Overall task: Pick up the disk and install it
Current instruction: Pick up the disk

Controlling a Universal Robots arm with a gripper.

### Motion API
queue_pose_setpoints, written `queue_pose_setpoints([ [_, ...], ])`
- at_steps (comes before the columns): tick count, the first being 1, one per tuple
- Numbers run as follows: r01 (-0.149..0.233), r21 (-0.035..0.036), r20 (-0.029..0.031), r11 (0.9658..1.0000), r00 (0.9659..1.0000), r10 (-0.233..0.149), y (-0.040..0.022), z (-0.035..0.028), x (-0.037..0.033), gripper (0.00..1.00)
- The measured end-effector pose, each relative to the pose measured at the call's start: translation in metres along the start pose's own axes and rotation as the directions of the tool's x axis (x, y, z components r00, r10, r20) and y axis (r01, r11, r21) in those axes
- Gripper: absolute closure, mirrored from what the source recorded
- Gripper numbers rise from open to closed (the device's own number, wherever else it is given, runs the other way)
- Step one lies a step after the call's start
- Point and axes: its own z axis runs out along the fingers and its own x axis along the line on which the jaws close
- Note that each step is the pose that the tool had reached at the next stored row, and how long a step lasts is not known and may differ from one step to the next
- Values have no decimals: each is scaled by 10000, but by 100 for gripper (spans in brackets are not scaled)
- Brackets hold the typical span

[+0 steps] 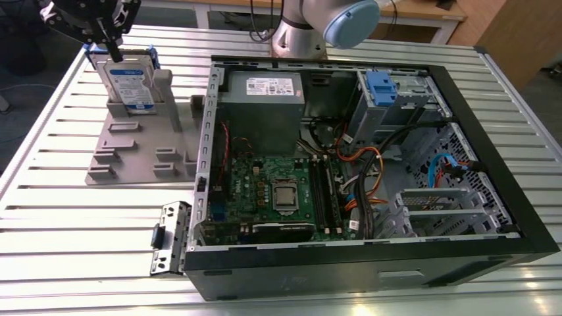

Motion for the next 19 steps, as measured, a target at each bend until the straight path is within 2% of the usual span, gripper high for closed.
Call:
queue_pose_setpoints([
  [9,556,-15,-9,9985,9985,-556,0,0,0,90],
  [19,1157,-32,-18,9933,9933,-1157,0,0,0,90],
])
